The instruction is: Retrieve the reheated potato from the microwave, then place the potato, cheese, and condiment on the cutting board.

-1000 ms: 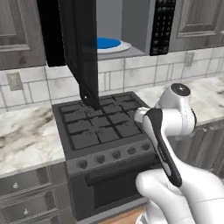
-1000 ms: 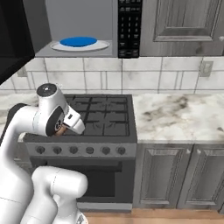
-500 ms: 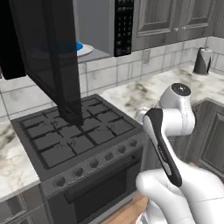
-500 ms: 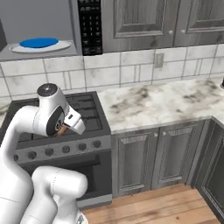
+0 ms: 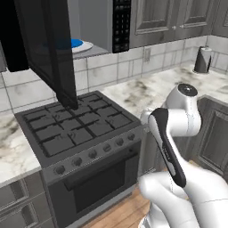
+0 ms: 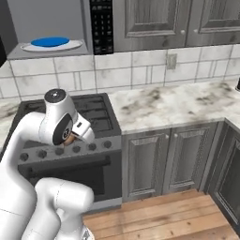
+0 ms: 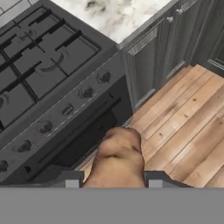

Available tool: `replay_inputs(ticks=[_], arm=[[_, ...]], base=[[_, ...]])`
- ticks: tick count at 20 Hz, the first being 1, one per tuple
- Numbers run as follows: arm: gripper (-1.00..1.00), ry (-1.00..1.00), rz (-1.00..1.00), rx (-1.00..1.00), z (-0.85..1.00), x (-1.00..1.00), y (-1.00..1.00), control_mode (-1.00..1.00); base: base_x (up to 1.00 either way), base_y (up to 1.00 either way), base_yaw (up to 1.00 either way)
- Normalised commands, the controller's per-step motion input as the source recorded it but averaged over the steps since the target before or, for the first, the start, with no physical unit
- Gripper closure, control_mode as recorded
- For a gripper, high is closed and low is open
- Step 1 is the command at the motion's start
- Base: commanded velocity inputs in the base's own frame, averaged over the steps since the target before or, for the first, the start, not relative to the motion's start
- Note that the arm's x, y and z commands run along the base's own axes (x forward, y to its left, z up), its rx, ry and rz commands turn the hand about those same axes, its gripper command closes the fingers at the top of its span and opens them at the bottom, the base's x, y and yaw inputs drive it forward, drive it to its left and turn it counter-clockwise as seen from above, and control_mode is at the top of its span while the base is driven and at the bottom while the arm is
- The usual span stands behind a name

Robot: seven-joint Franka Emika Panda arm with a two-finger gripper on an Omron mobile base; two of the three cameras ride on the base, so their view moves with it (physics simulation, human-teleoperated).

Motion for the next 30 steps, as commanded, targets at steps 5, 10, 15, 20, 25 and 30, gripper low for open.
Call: replay_inputs(ticks=[5, 10, 15, 20, 25, 30], arm=[[1.00, 0.00, 0.00, 0.00, 0.00, 0.00, 0.00, 1.00], [1.00, 0.00, 0.00, 0.00, 0.00, 0.00, 0.00, 1.00], [1.00, 0.00, 0.00, 0.00, 0.00, 0.00, 0.00, 1.00], [1.00, 0.00, 0.00, 0.00, 0.00, 0.00, 0.00, 1.00], [1.00, 0.00, 0.00, 0.00, 0.00, 0.00, 0.00, 1.00], [1.00, 0.00, 0.00, 0.00, 0.00, 0.00, 0.00, 1.00]], base=[[-0.79, 0.00, 0.24], [-0.71, 0.05, 0.31], [-0.45, 0.10, 0.62], [-0.38, 0.12, 0.71], [-0.31, 0.17, 0.70], [-0.01, 0.57, 0.40]])
